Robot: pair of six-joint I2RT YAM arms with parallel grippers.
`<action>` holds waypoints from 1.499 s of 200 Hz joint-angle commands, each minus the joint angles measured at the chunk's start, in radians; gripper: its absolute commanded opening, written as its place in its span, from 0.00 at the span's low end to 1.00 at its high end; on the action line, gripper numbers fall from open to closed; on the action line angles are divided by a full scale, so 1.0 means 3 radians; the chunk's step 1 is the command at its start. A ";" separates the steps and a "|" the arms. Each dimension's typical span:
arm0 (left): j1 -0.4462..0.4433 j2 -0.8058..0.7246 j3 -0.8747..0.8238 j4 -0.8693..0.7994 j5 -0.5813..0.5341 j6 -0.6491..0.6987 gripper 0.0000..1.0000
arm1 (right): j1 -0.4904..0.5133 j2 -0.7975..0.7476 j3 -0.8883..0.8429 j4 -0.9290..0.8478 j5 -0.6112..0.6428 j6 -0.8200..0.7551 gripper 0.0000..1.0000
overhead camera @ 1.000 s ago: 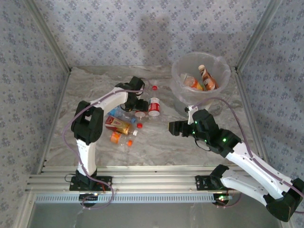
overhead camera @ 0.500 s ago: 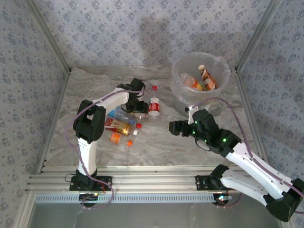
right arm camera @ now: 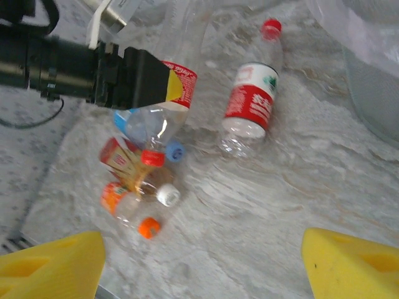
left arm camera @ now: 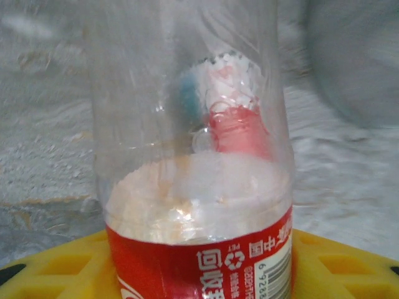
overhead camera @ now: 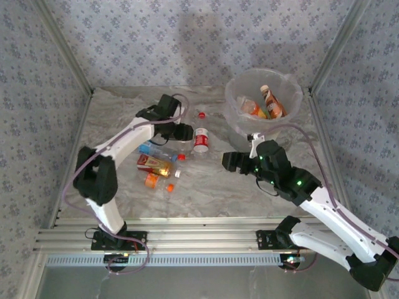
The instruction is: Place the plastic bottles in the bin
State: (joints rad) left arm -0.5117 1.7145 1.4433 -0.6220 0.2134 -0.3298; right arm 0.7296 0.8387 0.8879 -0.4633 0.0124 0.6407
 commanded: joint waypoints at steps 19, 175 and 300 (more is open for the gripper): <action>-0.0035 -0.0660 -0.0465 0.0496 0.1070 0.0287 0.57 | -0.0206 0.0221 0.0492 0.0029 -0.0463 0.0180 0.87; -0.0735 -0.1512 -0.1152 0.1364 0.1891 0.0302 0.54 | -0.0583 0.1023 0.1162 0.0494 -0.1256 0.0278 0.88; -0.0765 -0.1675 -0.0888 0.1285 0.1426 0.0448 1.00 | -0.0848 0.0751 0.1510 -0.0067 -0.1004 -0.0066 0.57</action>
State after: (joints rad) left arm -0.7364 1.2743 1.1210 -0.2428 0.7120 -0.2344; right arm 0.5159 1.1305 1.2602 -0.4088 -0.3267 0.6743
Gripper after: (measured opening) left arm 0.993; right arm 0.607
